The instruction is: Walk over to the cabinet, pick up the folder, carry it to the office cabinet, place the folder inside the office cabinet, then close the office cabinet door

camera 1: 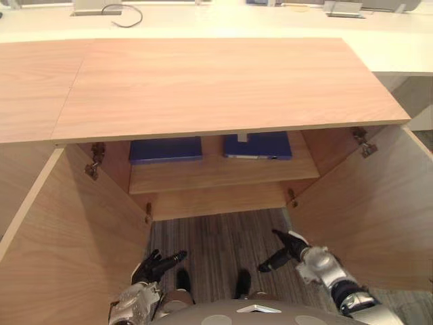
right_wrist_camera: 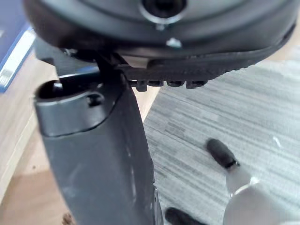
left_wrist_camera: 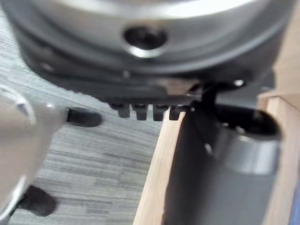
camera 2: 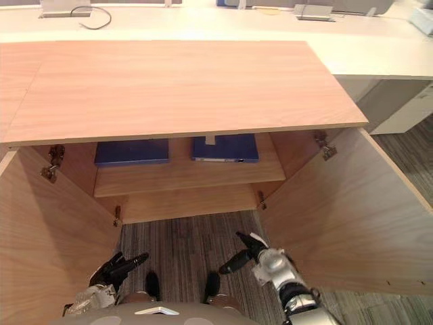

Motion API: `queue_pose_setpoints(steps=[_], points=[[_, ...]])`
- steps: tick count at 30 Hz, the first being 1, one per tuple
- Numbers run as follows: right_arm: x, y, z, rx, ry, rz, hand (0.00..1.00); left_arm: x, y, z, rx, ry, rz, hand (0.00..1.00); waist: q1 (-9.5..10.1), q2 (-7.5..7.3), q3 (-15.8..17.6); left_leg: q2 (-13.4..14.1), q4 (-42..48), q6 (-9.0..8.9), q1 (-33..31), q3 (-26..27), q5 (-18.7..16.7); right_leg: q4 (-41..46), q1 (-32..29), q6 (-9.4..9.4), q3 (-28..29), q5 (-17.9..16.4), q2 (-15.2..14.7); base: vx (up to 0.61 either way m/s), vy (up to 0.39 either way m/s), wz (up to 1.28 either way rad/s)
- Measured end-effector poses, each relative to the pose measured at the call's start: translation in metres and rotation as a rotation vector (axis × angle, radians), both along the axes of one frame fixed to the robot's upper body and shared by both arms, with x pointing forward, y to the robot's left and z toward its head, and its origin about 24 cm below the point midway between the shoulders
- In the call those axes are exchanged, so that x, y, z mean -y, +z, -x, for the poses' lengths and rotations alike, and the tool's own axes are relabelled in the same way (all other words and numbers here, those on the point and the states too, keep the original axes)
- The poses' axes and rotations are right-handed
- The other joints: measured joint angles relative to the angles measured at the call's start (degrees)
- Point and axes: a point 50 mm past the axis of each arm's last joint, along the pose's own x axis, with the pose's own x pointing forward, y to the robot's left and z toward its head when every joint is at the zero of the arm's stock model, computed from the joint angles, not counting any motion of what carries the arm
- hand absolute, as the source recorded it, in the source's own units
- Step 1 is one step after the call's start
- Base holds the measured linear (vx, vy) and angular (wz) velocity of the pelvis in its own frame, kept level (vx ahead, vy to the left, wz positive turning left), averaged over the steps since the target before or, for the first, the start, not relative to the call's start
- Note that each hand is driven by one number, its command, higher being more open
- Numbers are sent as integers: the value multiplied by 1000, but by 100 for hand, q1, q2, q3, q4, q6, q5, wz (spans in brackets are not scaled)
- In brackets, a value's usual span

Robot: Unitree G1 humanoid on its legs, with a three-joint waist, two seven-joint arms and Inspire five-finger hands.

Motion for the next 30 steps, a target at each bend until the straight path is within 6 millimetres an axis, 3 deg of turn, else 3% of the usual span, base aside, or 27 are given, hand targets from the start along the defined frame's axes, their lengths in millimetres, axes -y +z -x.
queue_pose_setpoints(steps=[2, 6, 9, 11, 13, 15, 18, 22, 25, 28, 30], points=[[-7, -14, 30, -50, -187, -65, 100, -13, 0, 7, -12, 65, -18, 100, -79, 35, -123, 6, -110, -27, 252, 152, -19, -53, 135, 5, 154, 4, 43, 49, 3, -33], [-7, -28, 68, -116, -517, -110, 100, -24, -2, 22, -55, 117, -52, 100, -176, 76, -237, 82, 247, -75, 384, 391, -352, -76, 310, 3, 398, 2, 76, 78, -1, -37], [-7, -34, 89, -136, -759, -107, 100, -19, -9, 44, -123, 218, -45, 100, -151, 192, -297, 412, 1673, -37, 106, 463, -1149, -24, 434, -34, 764, 9, 220, 74, -17, -70], [-2, -34, 97, -123, -846, -73, 100, 2, -19, 63, -196, 285, -5, 100, -71, 406, -311, 529, 2381, -73, -55, -671, -1779, -10, 468, -28, 1220, 79, 467, 56, 25, -110], [1, -33, 98, -114, -883, -57, 100, 17, -23, 66, -221, 293, 29, 100, -20, 525, -332, 445, 2557, -108, -55, -1136, -2002, -3, 452, 14, 1457, 115, 522, -2, 122, -75], [0, -34, 100, -116, -919, -49, 100, 27, -24, 59, -202, 323, 59, 100, -3, 504, -326, 269, 2685, -80, -65, -1527, -2179, 33, 315, 65, 1754, 145, 520, -74, 167, -65], [-5, -33, 98, -103, -933, -60, 100, 29, -23, 56, -191, 336, 55, 100, -3, 397, -319, 226, 2646, -25, -8, -984, -2320, 13, 119, 109, 2225, 213, 479, -83, 166, -87], [-5, -31, 97, -79, -949, -63, 100, 30, -23, 58, -192, 340, 44, 100, -3, 415, -329, 188, 2440, 57, 195, -244, -2353, -42, -59, 84, 2766, 371, 476, 3, 107, -92], [-2, -29, 93, -57, -954, -60, 100, 34, -23, 54, -190, 307, 44, 100, -27, 444, -310, 133, 2177, 108, 416, 216, -2310, -44, -192, 209, 3070, 486, 531, 95, 62, -80], [4, -24, 87, -16, -915, -42, 100, 44, -23, 45, -174, 283, 64, 100, -16, 610, -214, 124, 1940, 109, 732, 540, -2307, 63, -205, 199, 3159, 497, 676, 129, 42, -62], [6, -19, 76, 32, -886, -38, 100, 49, -23, 39, -163, 262, 74, 100, -5, 706, -140, 165, 1908, 122, 867, 683, -2300, 348, -343, 163, 2891, 494, 765, 115, 12, -67]])
